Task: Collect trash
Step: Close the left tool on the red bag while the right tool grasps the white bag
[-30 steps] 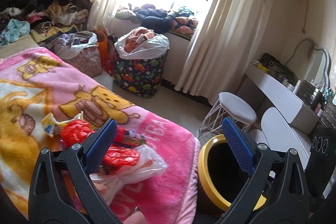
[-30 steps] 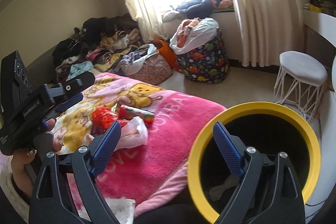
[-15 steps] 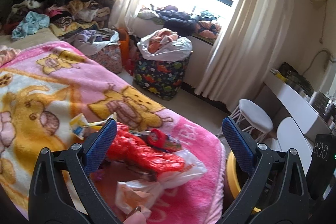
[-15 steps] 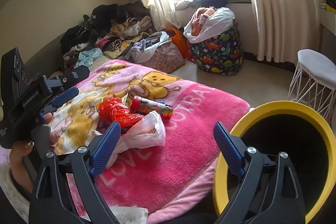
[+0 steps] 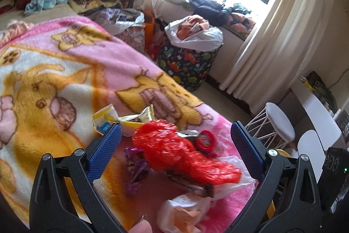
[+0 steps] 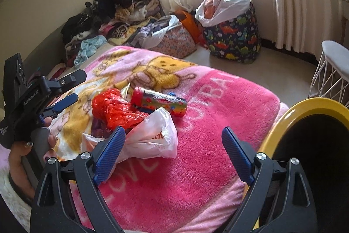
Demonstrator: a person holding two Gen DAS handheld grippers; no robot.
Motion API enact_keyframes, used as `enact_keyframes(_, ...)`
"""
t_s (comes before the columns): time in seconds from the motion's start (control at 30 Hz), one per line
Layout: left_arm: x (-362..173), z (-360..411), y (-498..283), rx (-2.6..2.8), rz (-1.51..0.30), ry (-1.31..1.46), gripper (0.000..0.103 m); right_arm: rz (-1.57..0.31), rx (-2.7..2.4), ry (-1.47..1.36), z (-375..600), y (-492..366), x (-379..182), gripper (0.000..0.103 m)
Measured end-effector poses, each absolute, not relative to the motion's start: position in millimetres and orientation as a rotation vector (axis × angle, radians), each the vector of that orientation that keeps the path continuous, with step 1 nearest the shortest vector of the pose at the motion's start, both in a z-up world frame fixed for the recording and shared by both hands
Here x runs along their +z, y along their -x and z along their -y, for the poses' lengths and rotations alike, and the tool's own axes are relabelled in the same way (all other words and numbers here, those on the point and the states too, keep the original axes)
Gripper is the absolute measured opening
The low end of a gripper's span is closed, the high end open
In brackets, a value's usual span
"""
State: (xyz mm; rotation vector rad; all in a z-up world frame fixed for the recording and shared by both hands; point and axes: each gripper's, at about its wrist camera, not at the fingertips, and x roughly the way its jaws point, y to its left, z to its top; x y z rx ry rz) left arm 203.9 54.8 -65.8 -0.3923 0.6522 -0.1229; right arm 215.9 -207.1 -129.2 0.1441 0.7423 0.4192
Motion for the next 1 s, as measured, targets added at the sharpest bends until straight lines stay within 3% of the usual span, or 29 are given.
enact_keyframes(0.23, -82.2, -62.7, -223.0, -0.125, -0.722, 0.431, 0.092, -0.798, 0.453, -0.136, 195.1, -232.3, -142.8, 0.087)
enact_keyframes(0.33, -88.4, -61.9, -228.1, -0.139, -0.747, 0.441, 0.091, -0.824, 0.468, -0.139, 191.4, -238.3, -149.5, 0.082)
enact_keyframes(0.43, -92.2, -59.1, -230.9, -0.147, -0.765, 0.443, 0.084, -0.842, 0.482, -0.146, 189.9, -241.0, -153.0, 0.073)
enact_keyframes(0.57, -95.6, -51.3, -231.3, -0.173, -0.786, 0.436, 0.074, -0.858, 0.509, -0.138, 189.9, -239.2, -155.4, 0.044)
enact_keyframes(0.6, -96.6, -50.1, -231.8, -0.176, -0.790, 0.435, 0.068, -0.858, 0.515, -0.136, 189.7, -238.6, -154.8, 0.032)
enact_keyframes(0.73, -98.8, -45.5, -232.0, -0.176, -0.807, 0.427, 0.055, -0.834, 0.509, -0.104, 189.7, -231.4, -149.6, 0.019)
enact_keyframes(0.77, -98.9, -44.2, -232.0, -0.175, -0.810, 0.424, 0.047, -0.827, 0.505, -0.100, 191.0, -229.7, -148.0, 0.012)
enact_keyframes(0.9, -97.5, -38.8, -228.6, -0.175, -0.819, 0.394, 0.024, -0.802, 0.499, -0.096, 196.9, -221.8, -140.4, 0.011)
enact_keyframes(1.0, -91.2, -38.0, -223.2, -0.167, -0.794, 0.390, 0.013, -0.781, 0.487, -0.090, 201.1, -215.4, -134.8, 0.010)
